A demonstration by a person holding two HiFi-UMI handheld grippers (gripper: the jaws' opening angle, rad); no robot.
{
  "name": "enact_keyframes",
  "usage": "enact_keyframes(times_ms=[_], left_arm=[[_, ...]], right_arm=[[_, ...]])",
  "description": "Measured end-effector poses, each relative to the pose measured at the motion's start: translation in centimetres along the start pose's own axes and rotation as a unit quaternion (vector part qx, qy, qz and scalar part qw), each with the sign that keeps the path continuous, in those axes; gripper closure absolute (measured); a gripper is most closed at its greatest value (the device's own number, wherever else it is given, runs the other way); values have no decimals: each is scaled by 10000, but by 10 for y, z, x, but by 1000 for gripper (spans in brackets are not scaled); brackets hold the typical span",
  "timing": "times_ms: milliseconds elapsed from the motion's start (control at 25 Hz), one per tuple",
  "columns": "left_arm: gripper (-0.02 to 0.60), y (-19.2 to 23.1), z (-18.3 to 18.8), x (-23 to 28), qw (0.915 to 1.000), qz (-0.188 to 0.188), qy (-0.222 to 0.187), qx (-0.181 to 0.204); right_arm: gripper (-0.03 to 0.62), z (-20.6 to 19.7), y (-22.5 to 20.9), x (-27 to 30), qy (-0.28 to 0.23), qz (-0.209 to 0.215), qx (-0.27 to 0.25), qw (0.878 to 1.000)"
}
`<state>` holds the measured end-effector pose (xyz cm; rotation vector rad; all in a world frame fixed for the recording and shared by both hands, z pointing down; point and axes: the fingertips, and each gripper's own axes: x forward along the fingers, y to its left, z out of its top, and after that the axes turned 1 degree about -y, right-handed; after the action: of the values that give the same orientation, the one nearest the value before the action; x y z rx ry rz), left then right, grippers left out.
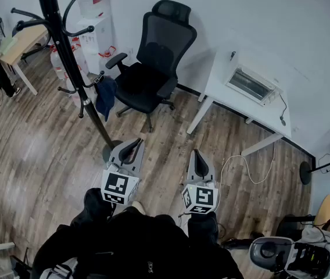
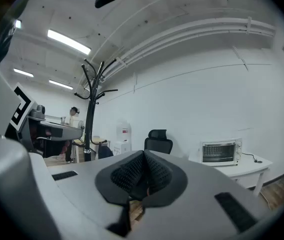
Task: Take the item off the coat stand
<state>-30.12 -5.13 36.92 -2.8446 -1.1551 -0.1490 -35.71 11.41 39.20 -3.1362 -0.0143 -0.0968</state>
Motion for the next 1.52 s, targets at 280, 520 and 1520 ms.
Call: enact_keyframes(times_ms=[280, 520, 1520], left_arm=[[545, 12, -5, -1, 10000, -12, 6, -15], [545, 20, -8, 11, 10000, -16, -17, -25], [545, 40, -3, 354, 9932, 1158, 82, -111]], right_arm=[[579, -1, 6, 8, 9, -64, -49, 10000], [579, -3, 3, 23, 22, -77, -101, 9999], [579, -20, -220, 330, -10, 1175, -10, 9931]])
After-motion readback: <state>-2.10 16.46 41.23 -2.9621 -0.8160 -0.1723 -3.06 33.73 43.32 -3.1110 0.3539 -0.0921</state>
